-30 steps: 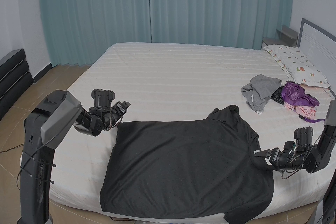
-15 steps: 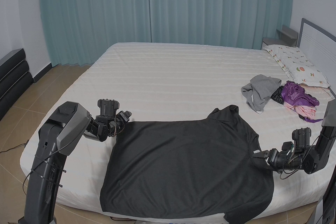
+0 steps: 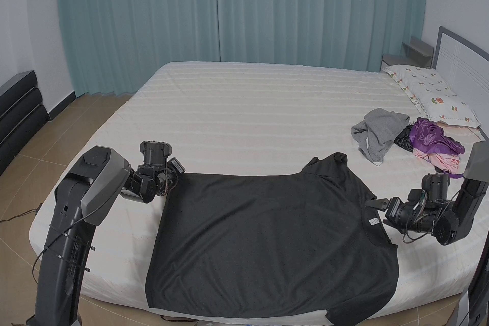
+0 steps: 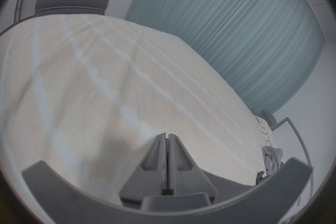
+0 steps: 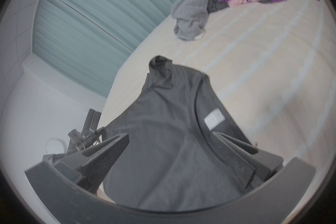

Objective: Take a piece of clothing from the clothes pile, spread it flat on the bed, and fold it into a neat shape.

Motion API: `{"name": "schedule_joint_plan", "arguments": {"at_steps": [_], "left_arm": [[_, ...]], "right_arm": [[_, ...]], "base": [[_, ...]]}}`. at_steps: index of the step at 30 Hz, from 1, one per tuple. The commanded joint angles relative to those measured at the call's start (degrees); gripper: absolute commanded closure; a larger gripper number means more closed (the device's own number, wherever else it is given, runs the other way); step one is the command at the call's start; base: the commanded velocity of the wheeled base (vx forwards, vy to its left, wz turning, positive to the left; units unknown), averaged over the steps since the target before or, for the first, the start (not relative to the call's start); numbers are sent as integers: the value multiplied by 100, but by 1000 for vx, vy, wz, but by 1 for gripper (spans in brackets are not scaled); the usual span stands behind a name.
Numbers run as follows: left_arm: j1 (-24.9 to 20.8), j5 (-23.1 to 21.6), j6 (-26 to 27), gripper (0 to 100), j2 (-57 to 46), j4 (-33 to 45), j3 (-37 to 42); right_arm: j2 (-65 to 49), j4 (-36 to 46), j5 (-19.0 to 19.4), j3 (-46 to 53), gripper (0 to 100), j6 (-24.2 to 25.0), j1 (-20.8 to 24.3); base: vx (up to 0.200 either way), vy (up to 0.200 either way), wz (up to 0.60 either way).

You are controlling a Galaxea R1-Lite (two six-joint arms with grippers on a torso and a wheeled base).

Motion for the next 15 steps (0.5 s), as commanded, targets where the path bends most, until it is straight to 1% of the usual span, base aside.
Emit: {"name": "schedule_joint_plan", "arguments": {"at_steps": [1, 4, 5, 6, 7, 8, 9, 10, 12, 14, 15], "left_arm": [[71, 78, 125, 100, -245, 128, -380], [62, 96, 257, 100, -324, 155, -459], [62, 105, 274, 100, -350, 155, -459], [62, 105, 274, 100, -350, 155, -459], [62, 96, 283, 100, -429, 163, -467], [62, 96, 283, 100, -438, 172, -459], [62, 96, 309, 100, -482, 198, -459], [62, 96, 318, 100, -482, 198, -459], [53, 96, 362, 100, -482, 251, -450], [53, 105, 353, 100, -482, 251, -432], [53, 105, 353, 100, -482, 251, -415]], "right_arm": [[568, 141, -529, -1162, 0, -39, 131], [867, 686, -757, -2102, 0, -74, 149], [955, 879, -775, -2392, 0, -74, 158], [955, 879, -775, -2392, 0, -74, 158], [1183, 1266, -793, -2981, 0, -118, 193], [1210, 1292, -793, -3025, 0, -118, 202], [1482, 1565, -793, -3535, 0, -197, 246], [1553, 1626, -793, -3640, 0, -223, 246], [2018, 2022, -845, -4326, 0, -522, 289], [2282, 2233, -995, -4721, 0, -680, 316], [2431, 2294, -1135, -4976, 0, -751, 325]], "base": [[0, 0, 0], [0, 0, 0], [0, 0, 0], [0, 0, 0], [0, 0, 0], [0, 0, 0], [0, 0, 0], [0, 0, 0], [0, 0, 0], [0, 0, 0], [0, 0, 0]]}}
